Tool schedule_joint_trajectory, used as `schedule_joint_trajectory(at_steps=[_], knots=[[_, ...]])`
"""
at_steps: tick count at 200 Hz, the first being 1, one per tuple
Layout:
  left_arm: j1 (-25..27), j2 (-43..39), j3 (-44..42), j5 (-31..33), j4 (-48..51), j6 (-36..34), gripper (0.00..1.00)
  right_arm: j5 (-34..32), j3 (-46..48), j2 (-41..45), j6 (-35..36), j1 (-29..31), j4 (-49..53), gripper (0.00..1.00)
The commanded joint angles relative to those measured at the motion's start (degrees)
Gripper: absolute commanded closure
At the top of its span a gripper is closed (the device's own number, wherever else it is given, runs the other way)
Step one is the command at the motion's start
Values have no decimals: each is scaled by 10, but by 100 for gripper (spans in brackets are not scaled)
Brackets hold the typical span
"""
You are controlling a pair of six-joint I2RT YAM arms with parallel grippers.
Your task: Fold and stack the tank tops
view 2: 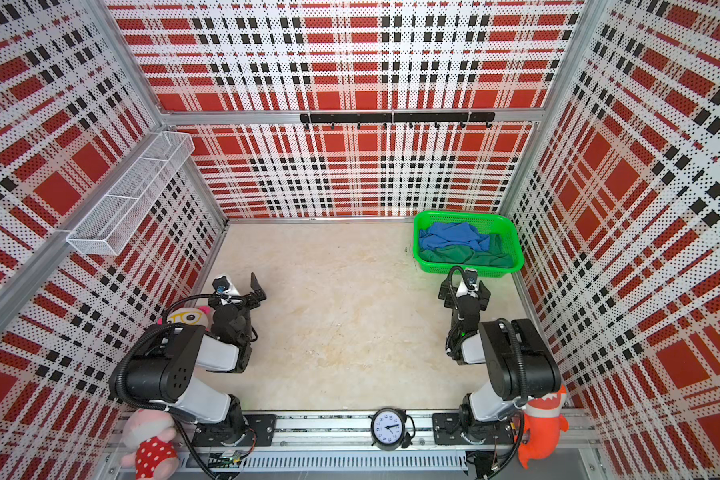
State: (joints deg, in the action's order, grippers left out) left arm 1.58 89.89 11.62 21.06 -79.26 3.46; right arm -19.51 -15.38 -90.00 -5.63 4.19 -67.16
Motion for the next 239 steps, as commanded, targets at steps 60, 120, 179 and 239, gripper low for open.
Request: schedule_joint_trajectory(at_steps=[60, 120, 179, 239], knots=[[-6, 1, 1, -8, -11, 0, 2, 1, -2, 0, 3, -4, -13, 0], [81, -330, 210, 103, 462, -12, 2, 0, -154, 263, -44, 3, 465, 0], [88, -183, 557, -48, 821, -36, 2, 48, -461, 127, -54, -13, 821, 0], [98, -114, 491, -142, 776, -2, 2, 113, -695, -130, -87, -32, 905, 0]])
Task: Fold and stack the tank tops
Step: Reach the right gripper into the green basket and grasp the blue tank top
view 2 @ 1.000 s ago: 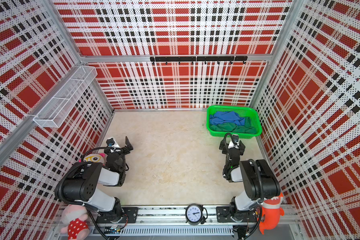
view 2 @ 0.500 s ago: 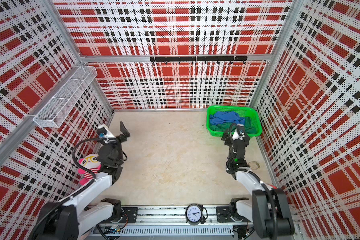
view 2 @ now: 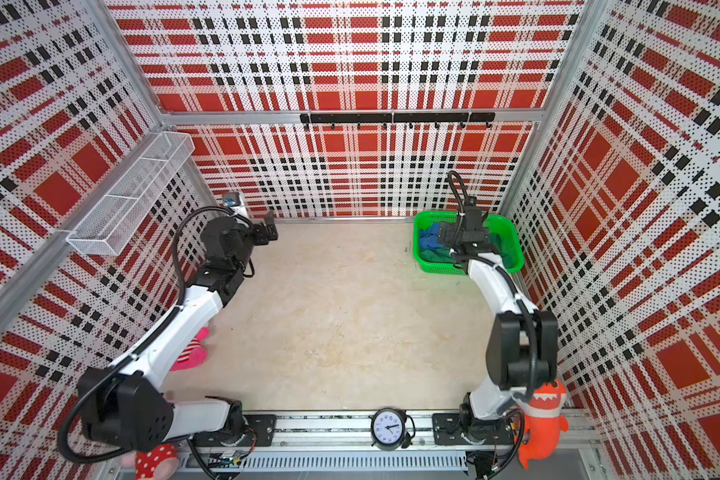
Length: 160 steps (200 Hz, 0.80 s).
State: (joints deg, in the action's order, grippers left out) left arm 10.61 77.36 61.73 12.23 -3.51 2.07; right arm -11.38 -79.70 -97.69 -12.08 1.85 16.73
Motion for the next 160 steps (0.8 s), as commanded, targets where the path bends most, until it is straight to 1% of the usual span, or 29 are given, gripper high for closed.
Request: schedule_joint_trajectory(at_steps=[1, 21, 37, 44, 62, 64, 67, 80, 91, 98, 101, 112, 116, 123, 136, 152, 157, 160], knots=[[7, 13, -10, -54, 19, 12, 2, 33, -54, -56, -23, -9, 67, 0], [10, 22, -18, -45, 37, 20, 2, 29, -93, -115, -31, -10, 58, 0], [23, 23, -26, -1, 43, 6, 2, 14, -125, -163, -34, -10, 52, 0], [30, 28, -26, 9, 44, 2, 2, 13, -137, -183, -35, -10, 47, 0], [31, 38, -20, 0, 52, 7, 2, 14, -168, -224, -43, -10, 39, 1], [45, 39, -20, -2, 52, 8, 2, 14, -170, -229, -44, -10, 37, 1], [52, 41, -19, -5, 53, 10, 2, 14, -173, -236, -44, -9, 34, 2], [64, 45, -17, -11, 56, 7, 2, 12, -195, -259, -47, -10, 34, 2], [73, 47, -14, -3, 63, 2, 2, 8, -211, -276, -50, -10, 34, 4], [77, 47, -13, 4, 66, -1, 2, 7, -218, -284, -50, -10, 31, 6], [80, 47, -12, 6, 67, -3, 2, 8, -221, -287, -50, -10, 30, 8], [84, 46, -10, 15, 70, -4, 2, 12, -233, -295, -46, -10, 28, 22], [85, 46, -11, 16, 71, -5, 2, 13, -238, -297, -44, -10, 29, 30], [87, 44, -11, 16, 71, -7, 2, 14, -243, -298, -41, -10, 30, 50], [89, 41, -10, 18, 73, -10, 2, 7, -239, -287, -39, -10, 22, 73], [89, 36, -8, 29, 76, -18, 2, -2, -226, -259, -26, -10, 14, 95], [89, 34, -8, 34, 77, -20, 2, -17, -219, -247, -20, -9, 9, 99], [89, 33, -9, 37, 77, -22, 2, -20, -215, -239, -16, -10, 7, 100]])
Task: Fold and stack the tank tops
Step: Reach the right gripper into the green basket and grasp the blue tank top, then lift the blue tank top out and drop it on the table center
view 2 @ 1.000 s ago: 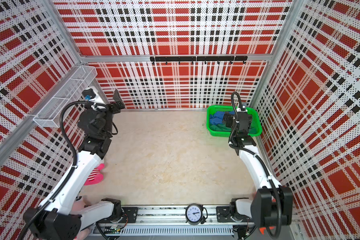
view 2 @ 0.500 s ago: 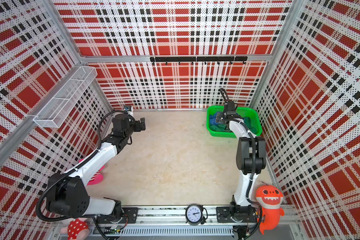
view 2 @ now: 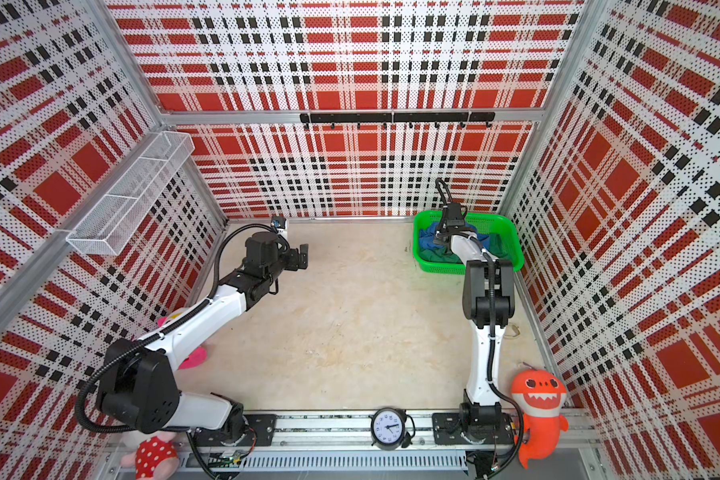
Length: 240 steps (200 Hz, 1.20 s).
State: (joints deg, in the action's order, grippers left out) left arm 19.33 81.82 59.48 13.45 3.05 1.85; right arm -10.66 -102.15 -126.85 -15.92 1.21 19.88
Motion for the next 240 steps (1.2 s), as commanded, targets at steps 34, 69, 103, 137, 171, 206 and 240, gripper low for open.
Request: schedule_joint_trajectory(at_steps=[34, 69, 103, 137, 171, 206, 240], knots=[[2, -23, 14, 29, 14, -24, 2, -50, 27, 129, 76, -3, -15, 100], [3, -29, 15, 19, 15, -22, 2, -47, 44, 195, 98, -3, 14, 100], [3, -32, 14, 19, 15, -21, 2, -15, 69, 288, 84, 3, 10, 100], [3, -29, 16, 4, 15, -16, 2, 18, 6, 352, 88, 48, 56, 100], [1, -25, 19, -31, 15, -2, 2, 16, -45, 391, 119, 148, 96, 100], [-15, -24, 22, -72, 13, 19, 2, 122, -31, 411, 65, 213, 104, 100], [-47, -26, 20, -115, 2, 49, 2, 180, 65, 379, 18, 271, 62, 100]])
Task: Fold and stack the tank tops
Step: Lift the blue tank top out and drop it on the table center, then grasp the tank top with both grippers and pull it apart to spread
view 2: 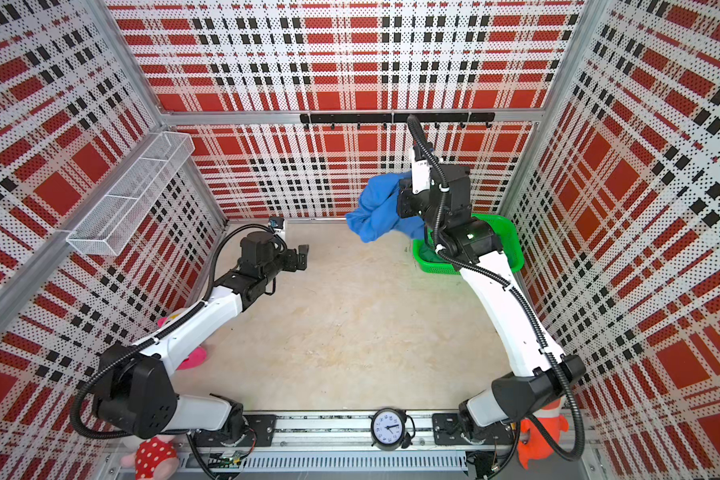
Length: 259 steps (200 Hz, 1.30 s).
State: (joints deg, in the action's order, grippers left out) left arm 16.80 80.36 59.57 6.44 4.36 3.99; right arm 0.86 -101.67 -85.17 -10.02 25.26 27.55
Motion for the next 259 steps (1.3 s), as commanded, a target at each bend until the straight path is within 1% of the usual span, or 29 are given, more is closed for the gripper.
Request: schedule_joint_trajectory(at_steps=[1, 9, 11, 16, 25, 33, 43, 54, 65, 79, 81, 85, 106, 126, 135, 161, 174, 182, 186, 190, 206, 214, 229, 243, 250, 259], knots=[[-22, -12, 19, -47, -11, 28, 2, 66, 63, -40, -42, 32, -16, 100], [-22, -11, 19, -51, -11, 32, 2, 69, 86, -54, -51, 38, -25, 100], [-35, -11, 19, -51, -11, 33, 2, 69, 91, -57, -55, 39, -27, 100], [-42, -10, 20, -52, -11, 34, 1, 67, 108, -65, -64, 41, -34, 100], [-43, -9, 20, -53, -11, 34, 0, 65, 141, -76, -83, 41, -43, 100], [-41, -9, 19, -52, -11, 30, 0, 49, 167, -82, -97, 40, -48, 100], [-38, -8, 19, -49, -10, 25, 0, 15, 196, -87, -107, 40, -42, 84], [-33, -4, 20, -46, -7, 23, 1, -14, 223, -87, -113, 39, -30, 70], [-30, 0, 22, -46, -4, 23, 1, -38, 243, -82, -115, 38, -19, 61], [-31, 7, 26, -48, 2, 22, 1, -63, 257, -73, -113, 37, 3, 56], [-30, 8, 26, -48, 3, 22, 2, -65, 258, -71, -112, 37, 5, 56], [-12, 10, 27, -49, 5, 23, 2, -71, 260, -69, -111, 36, 10, 55], [-1, 20, 30, -54, 10, 23, 5, -85, 267, -58, -109, 35, 29, 55], [11, 35, 33, -65, 16, 24, 12, -40, 291, -57, -121, 35, 26, 56], [16, 43, 35, -75, 16, 29, 16, -17, 309, -58, -131, 35, 22, 57], [42, 80, 40, -137, 17, 47, 38, 7, 368, -52, -159, 35, 2, 58], [61, 102, 42, -154, 21, 49, 44, 23, 393, -50, -173, 35, -19, 57], [72, 117, 44, -159, 22, 49, 44, 41, 410, -51, -185, 35, -44, 56], [77, 124, 44, -163, 22, 49, 42, 50, 417, -54, -190, 35, -57, 55], [82, 132, 44, -169, 22, 49, 38, 56, 424, -57, -196, 35, -70, 53], [95, 161, 46, -203, 19, 55, 17, 73, 436, -77, -211, 36, -106, 50], [100, 175, 47, -219, 14, 61, 12, 74, 434, -92, -213, 36, -115, 49], [107, 198, 48, -241, 6, 70, 11, 79, 423, -120, -210, 36, -122, 48], [111, 216, 46, -267, -7, 84, 13, 95, 417, -140, -213, 36, -141, 48], [111, 225, 44, -282, -17, 92, 17, 100, 417, -147, -213, 36, -154, 48], [113, 231, 44, -299, -26, 100, 25, 105, 416, -153, -213, 36, -165, 50]])
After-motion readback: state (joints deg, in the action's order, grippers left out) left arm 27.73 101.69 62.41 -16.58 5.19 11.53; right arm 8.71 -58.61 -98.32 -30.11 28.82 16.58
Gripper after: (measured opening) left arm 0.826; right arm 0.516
